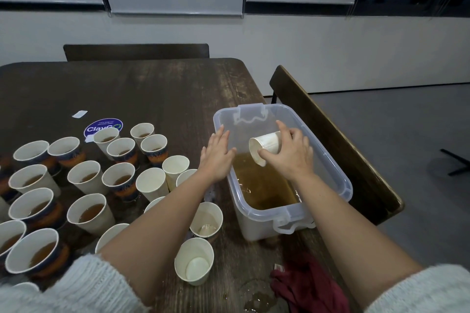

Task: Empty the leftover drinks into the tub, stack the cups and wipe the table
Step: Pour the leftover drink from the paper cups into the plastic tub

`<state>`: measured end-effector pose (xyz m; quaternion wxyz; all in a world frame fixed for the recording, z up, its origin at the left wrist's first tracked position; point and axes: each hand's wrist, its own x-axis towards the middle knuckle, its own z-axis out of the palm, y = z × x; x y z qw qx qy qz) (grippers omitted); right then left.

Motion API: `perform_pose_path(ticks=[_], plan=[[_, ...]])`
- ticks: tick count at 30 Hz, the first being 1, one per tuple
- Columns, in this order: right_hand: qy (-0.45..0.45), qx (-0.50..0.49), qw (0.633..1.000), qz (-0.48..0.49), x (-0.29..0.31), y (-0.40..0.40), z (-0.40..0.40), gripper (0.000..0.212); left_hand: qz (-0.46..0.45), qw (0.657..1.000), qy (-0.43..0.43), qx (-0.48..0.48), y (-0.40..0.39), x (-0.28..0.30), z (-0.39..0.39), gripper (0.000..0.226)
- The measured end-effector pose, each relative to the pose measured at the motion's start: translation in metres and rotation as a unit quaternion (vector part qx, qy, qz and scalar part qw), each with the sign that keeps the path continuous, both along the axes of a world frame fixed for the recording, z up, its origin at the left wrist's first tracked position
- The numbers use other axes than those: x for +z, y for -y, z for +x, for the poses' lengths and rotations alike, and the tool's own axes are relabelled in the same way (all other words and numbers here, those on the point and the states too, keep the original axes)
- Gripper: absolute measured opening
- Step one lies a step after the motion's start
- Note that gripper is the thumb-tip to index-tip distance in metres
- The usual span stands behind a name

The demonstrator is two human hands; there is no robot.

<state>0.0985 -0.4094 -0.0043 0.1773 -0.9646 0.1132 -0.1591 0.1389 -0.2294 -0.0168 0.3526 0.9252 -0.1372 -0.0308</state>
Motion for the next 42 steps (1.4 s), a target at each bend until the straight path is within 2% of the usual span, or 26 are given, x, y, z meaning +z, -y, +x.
perform_pose_path(ticks=[2,5,8,11,14,17,19,22,25,27,30,34,38,42], plan=[[-0.003,-0.008,0.999,0.035,0.001,-0.001,0.001,0.086,0.008,1.000,0.000,-0.002,0.000,0.002,0.000,0.056],[-0.002,-0.019,0.989,0.146,0.002,-0.001,0.005,0.082,0.013,1.000,0.012,-0.012,-0.002,0.006,0.000,0.061],[0.024,-0.026,0.951,0.309,0.011,-0.008,0.011,0.076,-0.037,0.999,0.018,-0.018,-0.009,0.015,0.001,0.062],[0.035,-0.021,0.909,0.415,0.034,-0.030,0.019,0.066,-0.124,0.992,0.012,-0.010,-0.025,0.033,0.004,0.071],[0.029,0.021,0.880,0.473,0.059,-0.061,0.031,0.055,-0.150,0.988,0.027,-0.014,-0.049,0.052,0.015,0.088],[-0.014,0.057,0.858,0.510,0.080,-0.095,0.044,0.049,-0.187,0.980,0.063,-0.022,-0.075,0.065,0.025,0.103],[-0.059,0.090,0.843,0.528,0.087,-0.118,0.054,0.052,-0.213,0.974,0.076,-0.010,-0.093,0.071,0.029,0.095],[-0.116,0.129,0.827,0.534,0.088,-0.150,0.070,0.053,-0.243,0.966,0.079,0.022,-0.120,0.076,0.037,0.083],[-0.154,0.136,0.826,0.525,0.082,-0.174,0.085,0.040,-0.222,0.971,0.072,0.043,-0.143,0.074,0.047,0.073],[-0.120,0.129,0.858,0.483,0.074,-0.185,0.096,0.028,-0.191,0.978,0.063,0.055,-0.154,0.068,0.052,0.072],[-0.047,0.118,0.916,0.380,0.058,-0.199,0.115,0.036,-0.162,0.985,0.041,0.053,-0.168,0.055,0.066,0.074],[-0.065,0.061,0.950,0.298,0.041,-0.202,0.139,0.033,-0.073,0.996,-0.024,0.046,-0.183,0.030,0.089,0.080],[-0.108,-0.020,0.965,0.238,0.012,-0.194,0.162,0.036,0.032,0.996,-0.067,0.050,-0.199,-0.003,0.119,0.087],[-0.188,-0.068,0.956,0.216,-0.025,-0.189,0.171,0.036,0.131,0.989,-0.072,-0.012,-0.197,-0.027,0.136,0.095]])
